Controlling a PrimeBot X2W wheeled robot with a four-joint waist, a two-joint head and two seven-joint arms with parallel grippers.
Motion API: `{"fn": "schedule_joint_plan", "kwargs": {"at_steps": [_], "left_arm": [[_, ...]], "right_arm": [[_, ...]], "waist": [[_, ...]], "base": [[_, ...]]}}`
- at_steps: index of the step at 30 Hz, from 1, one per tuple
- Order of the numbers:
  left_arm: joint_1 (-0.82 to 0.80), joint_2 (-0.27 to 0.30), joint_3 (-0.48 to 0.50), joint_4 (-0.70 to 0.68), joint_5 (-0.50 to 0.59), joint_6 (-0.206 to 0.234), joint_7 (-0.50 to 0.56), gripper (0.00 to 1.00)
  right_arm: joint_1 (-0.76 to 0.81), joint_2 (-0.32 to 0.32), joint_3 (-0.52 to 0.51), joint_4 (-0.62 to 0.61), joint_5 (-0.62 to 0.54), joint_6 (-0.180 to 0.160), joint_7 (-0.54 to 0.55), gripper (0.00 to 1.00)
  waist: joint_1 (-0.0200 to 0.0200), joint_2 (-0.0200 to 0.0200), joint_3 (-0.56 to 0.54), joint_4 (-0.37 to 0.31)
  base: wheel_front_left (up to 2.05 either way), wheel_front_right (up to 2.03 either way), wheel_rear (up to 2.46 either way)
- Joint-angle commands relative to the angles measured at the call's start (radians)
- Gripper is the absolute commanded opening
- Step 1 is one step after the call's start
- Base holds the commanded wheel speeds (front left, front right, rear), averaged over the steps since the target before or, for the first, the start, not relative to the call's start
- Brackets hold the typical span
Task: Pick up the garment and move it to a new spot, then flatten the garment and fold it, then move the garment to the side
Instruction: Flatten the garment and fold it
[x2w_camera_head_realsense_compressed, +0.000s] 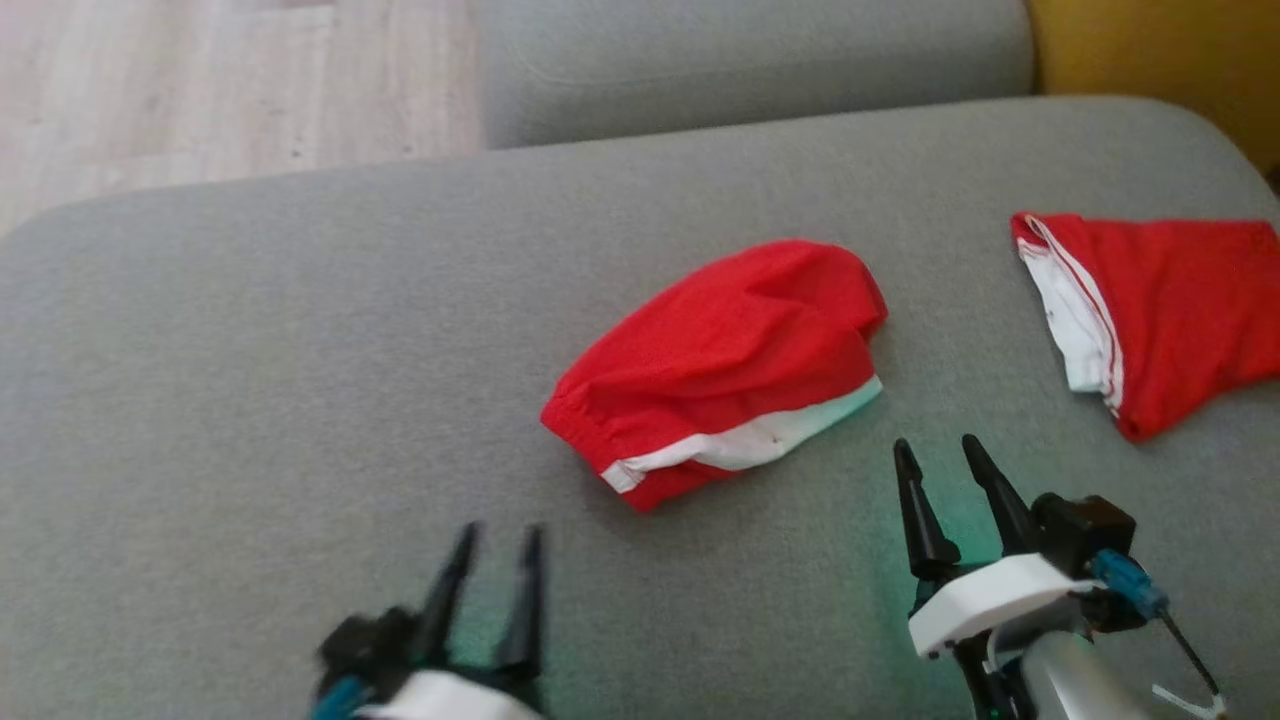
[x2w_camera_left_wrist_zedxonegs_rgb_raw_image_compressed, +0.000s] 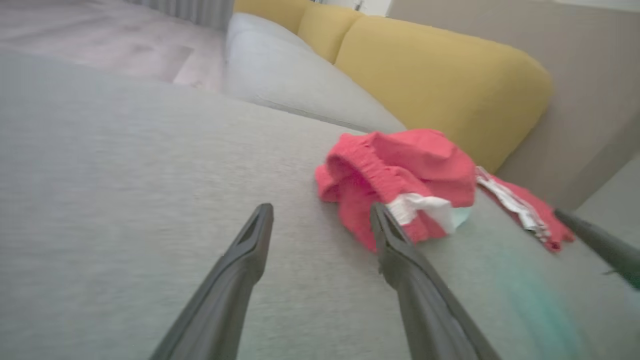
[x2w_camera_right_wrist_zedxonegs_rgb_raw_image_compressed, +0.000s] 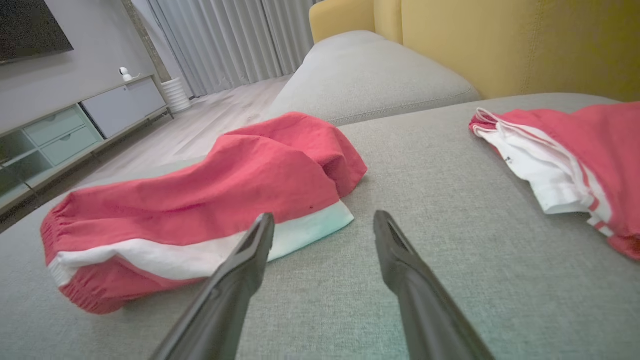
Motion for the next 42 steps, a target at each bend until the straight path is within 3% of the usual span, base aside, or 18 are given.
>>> {"fn": "schedule_joint_plan", "kwargs": {"at_steps": [1,6,23,24,25,26,33,39,42], "left_arm": [[-0.074,-0.001,-0.027,-0.03,-0.028,-0.005,-0.005,1.0],[-0.15,0.009,-0.174,-0.014,-0.156,-0.006,-0.005,1.0],[-0.251,0.06,-0.217,0.024,-0.245,-0.006,-0.005,1.0],[-0.261,0.067,-0.227,0.03,-0.243,-0.006,-0.005,0.96],[-0.272,0.073,-0.239,0.033,-0.243,-0.006,-0.005,0.23],[-0.282,0.08,-0.25,0.033,-0.244,-0.006,-0.005,0.0],[-0.424,0.125,-0.327,-0.042,-0.163,-0.006,-0.005,0.0],[-0.72,0.139,-0.476,-0.037,-0.161,-0.006,-0.005,0.0],[-0.876,0.131,-0.521,0.001,-0.216,-0.006,-0.005,0.0]], "right_arm": [[-0.052,-0.003,0.025,-0.027,-0.009,-0.001,-0.004,1.0],[-0.071,-0.003,0.012,-0.027,-0.03,-0.001,-0.004,1.0],[-0.105,-0.003,0.018,-0.039,-0.028,-0.001,-0.004,1.0],[-0.11,-0.003,0.024,-0.038,-0.025,-0.001,-0.004,1.0],[-0.115,-0.003,0.03,-0.038,-0.022,-0.001,-0.004,1.0],[-0.119,-0.003,0.032,-0.039,-0.018,-0.001,-0.004,1.0],[-0.11,-0.003,0.018,-0.025,0.0,-0.001,-0.004,1.0],[-0.099,-0.003,0.034,0.001,0.03,-0.001,-0.004,1.0],[-0.099,-0.003,0.058,0.003,0.055,-0.001,-0.004,1.0]], "waist": [[0.0,0.0,0.031,-0.03],[0.0,0.0,0.081,-0.079],[0.0,0.0,0.149,-0.128],[0.0,0.0,0.152,-0.132],[0.0,0.0,0.153,-0.137],[0.0,0.0,0.154,-0.14],[0.0,0.0,0.125,-0.155],[0.0,0.0,0.083,-0.178],[0.0,0.0,0.068,-0.204]], "base": [[0.0,0.0,0.0],[0.0,0.0,0.0],[0.0,0.0,0.0],[0.0,0.0,0.0],[0.0,0.0,0.0],[0.0,0.0,0.0],[0.0,0.0,0.0],[0.0,0.0,0.0],[0.0,0.0,0.0]]}}
